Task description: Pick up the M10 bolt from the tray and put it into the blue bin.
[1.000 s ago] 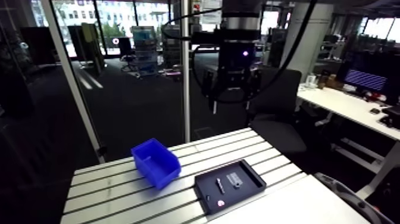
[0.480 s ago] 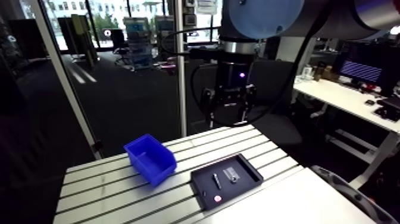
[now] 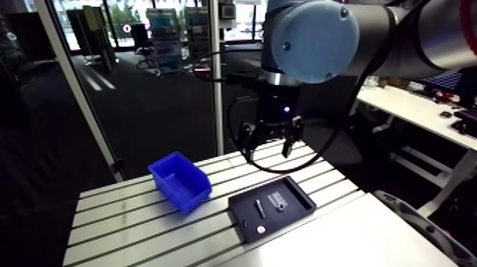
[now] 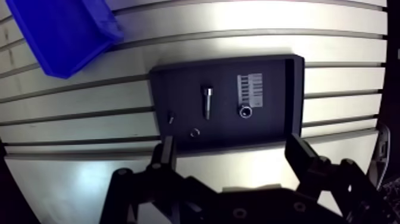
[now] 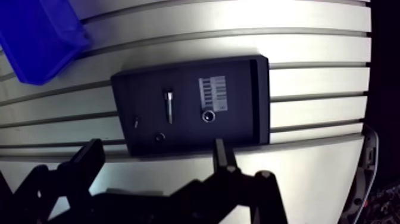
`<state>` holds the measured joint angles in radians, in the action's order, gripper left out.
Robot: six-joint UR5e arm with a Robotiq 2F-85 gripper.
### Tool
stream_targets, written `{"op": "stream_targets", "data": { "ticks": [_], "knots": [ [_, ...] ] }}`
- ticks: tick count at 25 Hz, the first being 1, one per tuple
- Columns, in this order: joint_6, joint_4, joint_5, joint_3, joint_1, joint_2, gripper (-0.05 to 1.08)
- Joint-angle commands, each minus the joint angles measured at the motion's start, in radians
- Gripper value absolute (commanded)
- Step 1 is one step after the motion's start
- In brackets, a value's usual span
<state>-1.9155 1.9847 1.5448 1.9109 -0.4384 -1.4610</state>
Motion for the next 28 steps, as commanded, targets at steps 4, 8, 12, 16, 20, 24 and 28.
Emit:
{"op": "stream_targets", "data": {
  "ticks": [4,8,12,16,20,24,28],
  "knots": [
    [0.005,0.079,0.001,0.084,0.001,0.015,0.01],
    [0.006,0.110,0.001,0.110,0.001,0.032,0.01],
    [0.006,0.138,0.002,0.119,0.001,0.052,0.01],
    [0.006,0.170,0.004,0.126,0.000,0.081,0.01],
    [0.006,0.190,0.005,0.132,0.001,0.104,0.01],
    [0.008,0.198,0.007,0.132,0.001,0.127,0.01],
    [0.008,0.204,0.007,0.133,0.001,0.141,0.05]
  ]
}}
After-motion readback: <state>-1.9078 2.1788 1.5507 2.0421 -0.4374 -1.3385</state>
